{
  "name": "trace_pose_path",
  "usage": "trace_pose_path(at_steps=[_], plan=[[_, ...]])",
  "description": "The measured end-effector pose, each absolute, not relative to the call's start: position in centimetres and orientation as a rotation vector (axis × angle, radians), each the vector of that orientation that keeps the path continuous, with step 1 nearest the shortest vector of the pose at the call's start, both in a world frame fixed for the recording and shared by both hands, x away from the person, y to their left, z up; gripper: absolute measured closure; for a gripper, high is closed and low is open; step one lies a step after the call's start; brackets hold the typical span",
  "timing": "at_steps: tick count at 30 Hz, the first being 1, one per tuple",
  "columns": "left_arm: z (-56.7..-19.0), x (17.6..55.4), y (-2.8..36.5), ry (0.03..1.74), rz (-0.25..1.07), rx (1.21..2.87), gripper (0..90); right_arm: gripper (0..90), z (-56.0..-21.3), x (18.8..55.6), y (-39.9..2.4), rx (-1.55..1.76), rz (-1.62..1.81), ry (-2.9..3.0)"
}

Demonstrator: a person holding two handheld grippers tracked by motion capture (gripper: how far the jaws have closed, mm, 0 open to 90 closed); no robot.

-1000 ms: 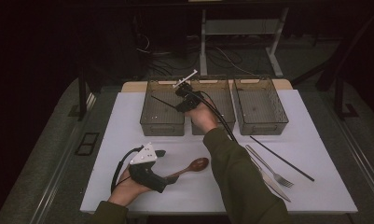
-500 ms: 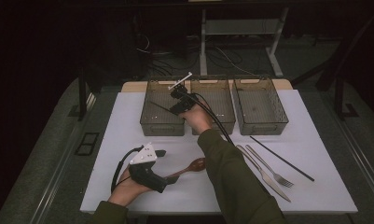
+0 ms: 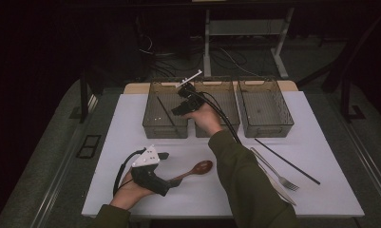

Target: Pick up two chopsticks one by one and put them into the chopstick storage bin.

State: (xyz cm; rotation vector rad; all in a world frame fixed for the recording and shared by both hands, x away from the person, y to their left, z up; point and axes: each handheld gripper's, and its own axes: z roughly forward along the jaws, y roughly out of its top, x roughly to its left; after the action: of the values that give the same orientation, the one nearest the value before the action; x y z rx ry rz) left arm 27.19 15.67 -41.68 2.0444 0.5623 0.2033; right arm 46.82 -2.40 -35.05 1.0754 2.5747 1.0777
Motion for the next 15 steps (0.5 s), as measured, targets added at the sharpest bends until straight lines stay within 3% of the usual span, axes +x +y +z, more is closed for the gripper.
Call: trace_pose_path(at_steps=[15], plan=[[-41.7, 27.2, 15.6, 0.566, 0.206, 2.053, 0.0, 38.4, -32.0, 44.5, -8.4, 1.029, 1.139, 2.559]])
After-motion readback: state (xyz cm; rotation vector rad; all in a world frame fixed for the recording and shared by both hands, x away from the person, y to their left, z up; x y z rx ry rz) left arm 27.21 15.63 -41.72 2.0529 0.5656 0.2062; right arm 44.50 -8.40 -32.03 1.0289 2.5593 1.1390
